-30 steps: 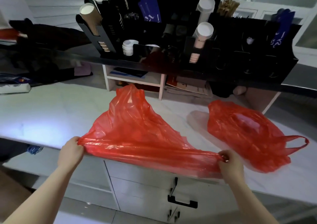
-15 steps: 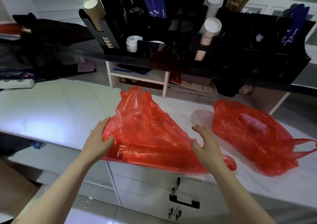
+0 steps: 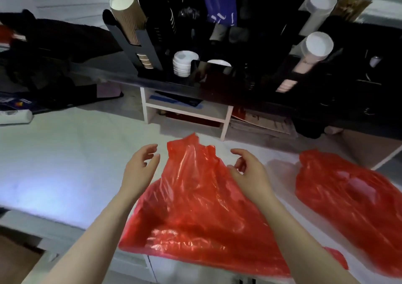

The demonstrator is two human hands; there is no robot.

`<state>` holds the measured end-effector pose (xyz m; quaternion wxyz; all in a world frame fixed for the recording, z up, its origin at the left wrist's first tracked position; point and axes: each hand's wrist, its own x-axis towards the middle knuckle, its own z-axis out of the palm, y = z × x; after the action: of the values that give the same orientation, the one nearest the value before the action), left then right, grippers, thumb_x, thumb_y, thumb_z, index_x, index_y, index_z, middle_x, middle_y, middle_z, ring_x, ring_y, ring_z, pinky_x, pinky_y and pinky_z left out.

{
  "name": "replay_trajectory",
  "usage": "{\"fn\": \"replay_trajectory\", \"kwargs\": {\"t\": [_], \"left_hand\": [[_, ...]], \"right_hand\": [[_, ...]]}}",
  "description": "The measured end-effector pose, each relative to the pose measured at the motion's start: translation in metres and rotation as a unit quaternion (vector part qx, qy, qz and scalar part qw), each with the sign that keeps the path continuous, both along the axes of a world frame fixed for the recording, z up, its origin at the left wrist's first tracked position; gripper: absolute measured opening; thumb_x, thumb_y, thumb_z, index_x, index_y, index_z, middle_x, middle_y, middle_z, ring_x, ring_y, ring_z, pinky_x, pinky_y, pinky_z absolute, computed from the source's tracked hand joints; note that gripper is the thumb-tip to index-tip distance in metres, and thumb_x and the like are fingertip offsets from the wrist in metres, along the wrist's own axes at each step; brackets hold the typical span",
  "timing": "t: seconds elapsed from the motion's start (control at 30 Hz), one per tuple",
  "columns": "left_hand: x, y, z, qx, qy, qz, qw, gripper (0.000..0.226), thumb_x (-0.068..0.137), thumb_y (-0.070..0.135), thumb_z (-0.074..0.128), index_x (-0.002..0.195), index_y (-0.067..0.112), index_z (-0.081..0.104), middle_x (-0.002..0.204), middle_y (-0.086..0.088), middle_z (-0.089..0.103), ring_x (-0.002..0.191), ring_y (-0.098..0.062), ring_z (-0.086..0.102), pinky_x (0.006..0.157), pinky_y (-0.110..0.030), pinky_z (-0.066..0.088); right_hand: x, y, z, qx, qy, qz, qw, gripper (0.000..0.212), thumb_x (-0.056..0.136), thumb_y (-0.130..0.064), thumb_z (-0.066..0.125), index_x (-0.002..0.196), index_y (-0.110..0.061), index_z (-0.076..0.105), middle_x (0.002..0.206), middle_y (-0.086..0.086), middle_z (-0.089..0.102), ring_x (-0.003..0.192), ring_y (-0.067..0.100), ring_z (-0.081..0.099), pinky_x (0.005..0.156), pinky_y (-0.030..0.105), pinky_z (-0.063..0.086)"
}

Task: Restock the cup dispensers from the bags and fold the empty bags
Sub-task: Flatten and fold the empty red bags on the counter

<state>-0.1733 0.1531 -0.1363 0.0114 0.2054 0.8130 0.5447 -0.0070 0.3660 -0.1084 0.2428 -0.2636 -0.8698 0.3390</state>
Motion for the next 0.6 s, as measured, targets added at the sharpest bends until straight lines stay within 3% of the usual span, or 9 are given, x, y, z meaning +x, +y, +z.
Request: {"fn": "replay_trajectory", "kwargs": {"t": [0.13,0.23,0.33,0.4,0.47,0.53,0.6], "left_hand": [[-0.024,0.027,0.007,-0.003,0.002,-0.024,1.000,0.006,0.086,0.026,0.065,0.089,0.025,0.070,0.088,0.013,0.069,0.080,-0.004,0.063,0.071,-0.019,0.046],[-0.035,0.042,0.003,-0.018,-0.003,-0.069,0.997,0.012,0.083,0.014,0.066,0.077,0.023,0.072,0.078,0.010,0.070,0.074,-0.006,0.064,0.069,-0.023,0.048],[-0.050,0.050,-0.006,-0.032,0.000,-0.091,0.995,0.019,0.085,0.007,0.061,0.073,0.020,0.069,0.075,0.010,0.067,0.072,-0.003,0.062,0.064,-0.011,0.043],[-0.063,0.053,-0.010,-0.029,0.002,-0.084,0.996,0.017,0.088,0.008,0.057,0.076,0.016,0.066,0.076,0.010,0.064,0.073,-0.001,0.058,0.061,-0.005,0.038],[-0.078,0.054,-0.012,-0.010,-0.016,-0.056,0.998,0.016,0.091,0.008,0.052,0.080,0.014,0.062,0.078,0.008,0.061,0.074,-0.001,0.055,0.064,-0.008,0.037],[-0.095,0.053,-0.018,0.024,-0.075,-0.011,0.997,0.016,0.093,0.010,0.049,0.083,0.013,0.061,0.083,0.001,0.062,0.075,-0.011,0.056,0.070,-0.023,0.041],[-0.112,0.053,-0.023,0.051,-0.137,0.024,0.989,0.018,0.092,0.012,0.045,0.084,0.010,0.062,0.086,-0.006,0.063,0.077,-0.020,0.056,0.071,-0.033,0.043]], "right_hand": [[-0.040,0.002,0.004,-0.017,-0.023,0.047,0.998,0.051,0.078,-0.012,0.067,0.121,-0.037,0.055,0.063,-0.009,0.051,0.062,0.000,0.051,0.058,0.011,0.040],[-0.062,-0.005,0.000,-0.020,-0.070,0.118,0.990,0.052,0.075,-0.009,0.063,0.115,-0.042,0.058,0.058,-0.012,0.050,0.059,-0.002,0.052,0.061,0.008,0.040],[-0.070,-0.004,-0.008,-0.029,-0.089,0.116,0.989,0.036,0.080,-0.008,0.056,0.076,-0.043,0.057,0.056,-0.013,0.051,0.055,-0.001,0.050,0.057,0.016,0.038],[-0.065,-0.001,-0.014,-0.069,-0.090,0.092,0.989,0.032,0.084,-0.005,0.050,0.077,-0.034,0.061,0.055,-0.010,0.059,0.052,0.003,0.057,0.054,0.022,0.043],[-0.056,0.007,-0.017,-0.159,-0.022,0.014,0.987,0.028,0.091,-0.005,0.042,0.086,-0.025,0.060,0.056,-0.002,0.066,0.050,0.010,0.062,0.050,0.022,0.047],[-0.046,0.022,-0.018,-0.301,0.115,-0.107,0.941,0.028,0.093,-0.005,0.036,0.081,-0.015,0.059,0.055,0.003,0.067,0.048,0.015,0.063,0.047,0.022,0.048],[-0.029,0.040,-0.017,-0.487,0.266,-0.204,0.806,0.030,0.092,-0.009,0.040,0.071,-0.014,0.061,0.055,0.001,0.066,0.047,0.014,0.062,0.048,0.021,0.049]]}}
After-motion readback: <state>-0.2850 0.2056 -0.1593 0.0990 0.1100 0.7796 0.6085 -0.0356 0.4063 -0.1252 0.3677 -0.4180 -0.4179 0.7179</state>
